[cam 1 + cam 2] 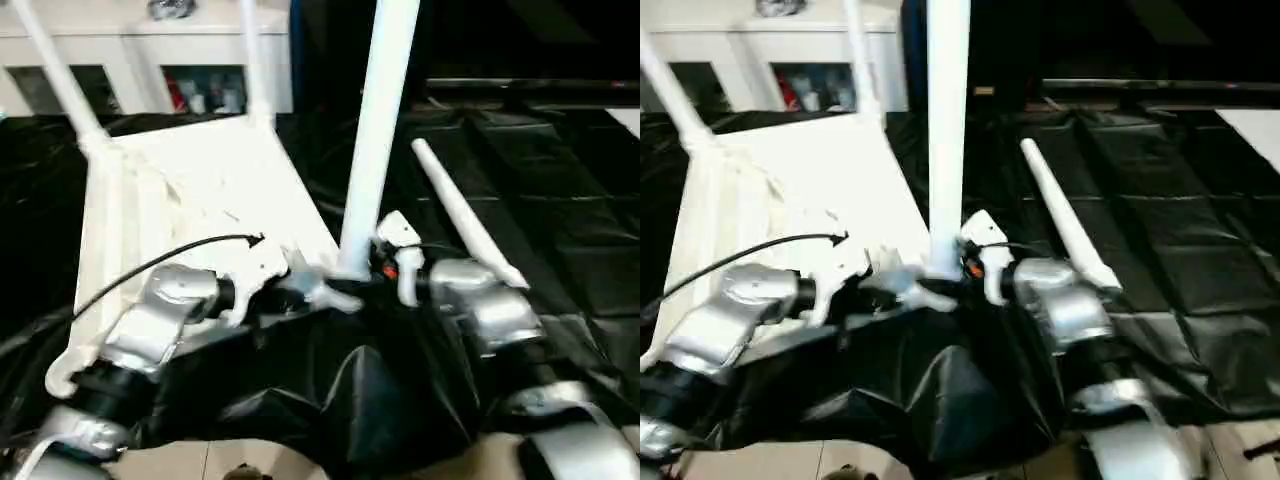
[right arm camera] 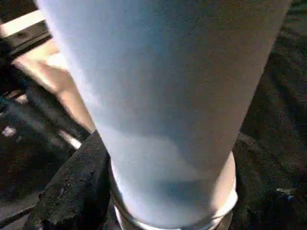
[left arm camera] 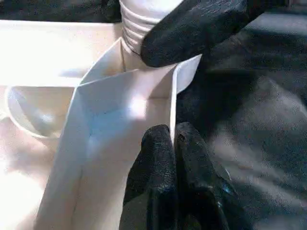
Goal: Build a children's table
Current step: Rotate leg to tighten
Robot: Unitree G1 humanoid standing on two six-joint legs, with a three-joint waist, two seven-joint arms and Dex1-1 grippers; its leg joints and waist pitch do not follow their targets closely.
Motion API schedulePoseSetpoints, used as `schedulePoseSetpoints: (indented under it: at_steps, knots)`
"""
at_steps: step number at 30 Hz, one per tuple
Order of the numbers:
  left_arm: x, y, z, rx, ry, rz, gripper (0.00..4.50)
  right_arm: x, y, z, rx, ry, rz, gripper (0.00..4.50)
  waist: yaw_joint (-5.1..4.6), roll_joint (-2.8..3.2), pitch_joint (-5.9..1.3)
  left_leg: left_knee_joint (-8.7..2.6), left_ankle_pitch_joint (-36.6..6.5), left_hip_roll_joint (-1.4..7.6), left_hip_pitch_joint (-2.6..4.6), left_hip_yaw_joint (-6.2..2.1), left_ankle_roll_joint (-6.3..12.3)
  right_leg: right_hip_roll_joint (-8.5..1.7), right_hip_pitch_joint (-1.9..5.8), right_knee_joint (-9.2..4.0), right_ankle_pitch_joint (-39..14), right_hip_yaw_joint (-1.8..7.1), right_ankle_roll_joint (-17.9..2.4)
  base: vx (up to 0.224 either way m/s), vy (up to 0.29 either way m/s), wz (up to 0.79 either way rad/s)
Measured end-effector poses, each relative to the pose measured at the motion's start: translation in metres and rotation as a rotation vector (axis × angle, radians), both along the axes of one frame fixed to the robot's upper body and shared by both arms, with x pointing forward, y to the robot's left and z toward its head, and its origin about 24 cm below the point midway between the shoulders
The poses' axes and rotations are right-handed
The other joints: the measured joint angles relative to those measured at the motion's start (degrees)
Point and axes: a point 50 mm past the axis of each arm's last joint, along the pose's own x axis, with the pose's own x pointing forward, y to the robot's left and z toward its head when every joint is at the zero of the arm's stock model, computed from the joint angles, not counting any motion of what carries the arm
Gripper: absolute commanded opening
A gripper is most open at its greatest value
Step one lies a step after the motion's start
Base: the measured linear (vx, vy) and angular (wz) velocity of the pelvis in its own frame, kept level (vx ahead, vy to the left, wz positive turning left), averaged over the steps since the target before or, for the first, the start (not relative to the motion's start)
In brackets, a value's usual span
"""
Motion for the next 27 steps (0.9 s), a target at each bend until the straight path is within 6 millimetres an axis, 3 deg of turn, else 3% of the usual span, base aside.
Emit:
schedulePoseSetpoints:
  at_steps: [4, 9, 11, 16, 21, 27]
  knots:
    - [0.012, -0.019, -0.001, -0.007, -0.007, 0.112, 0.0, 0.014, 0.006, 0.001, -0.006, 0.005, -0.214, 2.81, -1.27, -0.01, 0.0, 0.08, 0.0, 0.0, 0.0, -0.03, 0.0, 0.0, 0.03, -0.04, 0.1, 0.02, 0.0, 0.0, 0.0, 0.0]
    - [0.021, -0.034, 0.0, 0.01, -0.027, 0.187, 0.0, 0.024, 0.016, 0.001, -0.042, -0.018, -0.36, 2.81, -1.5, 0.0, 0.0, 0.06, 0.0, 0.0, -0.01, -0.02, 0.0, 0.02, 0.02, -0.05, 0.1, 0.0, 0.0, 0.0, 0.0, 0.0]
    - [0.022, -0.034, 0.0, 0.01, -0.033, 0.185, 0.0, 0.024, 0.016, 0.001, -0.038, -0.025, -0.362, 3.37, -1.53, 0.0, 0.0, 0.04, 0.0, 0.0, -0.05, -0.02, 0.03, 0.02, 0.02, -0.11, 0.1, 0.0, 0.0, 0.0, 0.0, 0.0]
    - [0.019, -0.027, -0.001, 0.015, -0.052, 0.166, 0.0, 0.023, 0.02, 0.001, -0.011, -0.016, -0.314, 3.93, -2.12, 0.0, 0.0, 0.04, 0.0, 0.02, -0.03, -0.02, 0.04, 0.03, 0.02, -0.08, 0.1, 0.0, 0.0, 0.0, 0.0, 0.0]
    - [0.015, -0.016, -0.001, 0.029, -0.07, 0.112, 0.0, 0.02, 0.023, 0.001, -0.003, -0.018, -0.227, 4.15, -2.39, -0.06, 0.03, 0.02, 0.0, 0.04, -0.01, -0.04, 0.04, 0.05, 0.0, -0.07, 0.1, 0.0, 0.0, 0.0, 0.0, 0.0]
    - [0.007, -0.005, 0.0, 0.035, -0.064, 0.013, 0.0, 0.011, 0.014, -0.001, -0.018, -0.034, -0.061, 4.15, -1.57, -0.08, 0.04, 0.06, -0.1, 0.02, -0.11, -0.01, 0.1, 0.01, -0.01, -0.15, 0.1, -0.01, 0.0, 0.0, 0.0, 0.0]
